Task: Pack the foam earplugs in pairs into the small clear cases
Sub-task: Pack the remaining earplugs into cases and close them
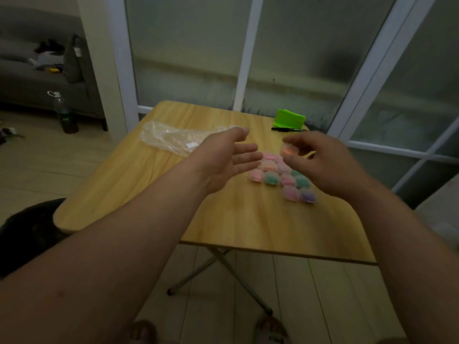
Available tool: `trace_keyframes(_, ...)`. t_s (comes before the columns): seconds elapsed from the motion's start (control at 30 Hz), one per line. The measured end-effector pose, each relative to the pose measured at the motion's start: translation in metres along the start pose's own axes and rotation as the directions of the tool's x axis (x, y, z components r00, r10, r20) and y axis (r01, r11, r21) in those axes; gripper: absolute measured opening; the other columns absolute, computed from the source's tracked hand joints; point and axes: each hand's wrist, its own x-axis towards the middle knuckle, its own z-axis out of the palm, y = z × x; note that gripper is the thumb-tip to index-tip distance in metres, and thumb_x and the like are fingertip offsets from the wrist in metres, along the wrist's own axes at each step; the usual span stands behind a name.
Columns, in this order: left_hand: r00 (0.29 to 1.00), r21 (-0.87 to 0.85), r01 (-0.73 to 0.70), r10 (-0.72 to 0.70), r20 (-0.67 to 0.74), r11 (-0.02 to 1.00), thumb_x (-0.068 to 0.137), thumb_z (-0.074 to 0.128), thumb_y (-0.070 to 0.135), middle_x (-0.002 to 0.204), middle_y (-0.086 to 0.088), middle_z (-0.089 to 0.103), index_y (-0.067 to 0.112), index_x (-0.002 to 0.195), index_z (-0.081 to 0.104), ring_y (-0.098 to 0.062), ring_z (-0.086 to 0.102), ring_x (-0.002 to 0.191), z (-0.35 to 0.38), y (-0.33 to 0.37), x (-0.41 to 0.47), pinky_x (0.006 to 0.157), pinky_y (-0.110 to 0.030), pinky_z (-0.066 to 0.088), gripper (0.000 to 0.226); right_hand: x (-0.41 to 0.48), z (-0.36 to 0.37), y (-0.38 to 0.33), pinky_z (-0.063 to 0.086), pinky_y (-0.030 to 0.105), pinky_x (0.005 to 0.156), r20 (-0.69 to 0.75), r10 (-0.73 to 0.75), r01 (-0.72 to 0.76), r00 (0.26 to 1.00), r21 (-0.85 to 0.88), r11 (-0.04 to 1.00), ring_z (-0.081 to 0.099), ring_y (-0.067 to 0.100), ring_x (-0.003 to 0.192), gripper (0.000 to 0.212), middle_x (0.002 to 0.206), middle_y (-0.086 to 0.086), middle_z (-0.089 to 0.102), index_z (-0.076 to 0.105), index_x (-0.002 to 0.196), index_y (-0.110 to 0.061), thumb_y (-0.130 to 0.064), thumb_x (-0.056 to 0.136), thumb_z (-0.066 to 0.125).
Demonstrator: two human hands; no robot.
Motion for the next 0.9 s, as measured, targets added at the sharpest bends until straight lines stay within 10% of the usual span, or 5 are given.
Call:
trace_keyframes(0.37, 0.993, -0.02, -0.017, 0.014, -0.119, 1.0, 0.105, 0.057, 0.024, 0.113, -0.017, 0.071, 0.002, 0.124, 0.06, -0.03, 0.074, 0.097, -0.013, 0.004, 0.002, 0.085, -0.04, 0.066, 0.029, -0.016, 0.024, 0.002, 0.047, 0.04, 0.099, 0.319, 0.006, 0.086, 0.948, -0.275, 0.958, 0.048, 0.013, 0.115, 0.038, 0.121, -0.009, 0.055, 0.068, 0.133, -0.039, -0.053, 0.097, 0.066)
trace_keyframes(0.9, 0.955, -0.206, -0.126, 0.063, -0.288, 0.971, 0.103, 0.057, 0.021, 0.098, -0.011, 0.072, 0.006, 0.109, 0.063, -0.023, 0.072, 0.083, -0.045, 0.035, 0.028, 0.076, -0.035, 0.065, 0.017, 0.005, 0.035, 0.01, 0.048, 0.023, 0.079, 0.142, 0.105, -0.101, 0.984, -0.032, 0.994, 0.058, 0.001, 0.099, 0.028, 0.11, -0.014, 0.063, 0.067, 0.127, -0.036, -0.042, 0.099, 0.068)
